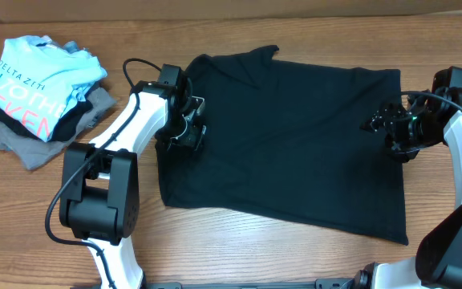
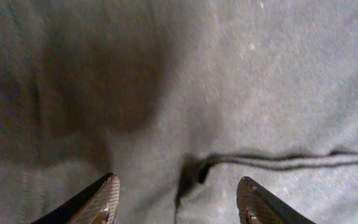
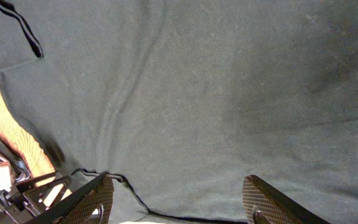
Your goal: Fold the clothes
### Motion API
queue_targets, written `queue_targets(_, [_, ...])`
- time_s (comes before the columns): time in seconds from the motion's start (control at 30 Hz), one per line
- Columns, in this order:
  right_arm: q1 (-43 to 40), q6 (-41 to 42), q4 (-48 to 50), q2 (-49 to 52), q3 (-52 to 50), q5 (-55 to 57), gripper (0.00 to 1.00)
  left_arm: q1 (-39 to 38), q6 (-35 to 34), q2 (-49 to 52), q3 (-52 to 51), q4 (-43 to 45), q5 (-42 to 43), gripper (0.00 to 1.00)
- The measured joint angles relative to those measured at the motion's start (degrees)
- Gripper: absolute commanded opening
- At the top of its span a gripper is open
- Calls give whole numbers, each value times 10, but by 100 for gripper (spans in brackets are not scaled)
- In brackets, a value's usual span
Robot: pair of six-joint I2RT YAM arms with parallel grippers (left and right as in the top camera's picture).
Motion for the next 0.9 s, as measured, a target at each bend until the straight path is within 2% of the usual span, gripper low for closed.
queue_targets(0.2, [0,1,0,0,0,1,70,0,0,0,-25,28,11,47])
queue_targets(0.4, [0,1,0,0,0,1,70,0,0,0,-36,31,27,39])
queue_targets(0.53, [0,1,0,0,0,1,70,0,0,0,-36,31,33,26])
queue_targets(0.9, [0,1,1,0,0,1,70,0,2,0,-36,28,57,13])
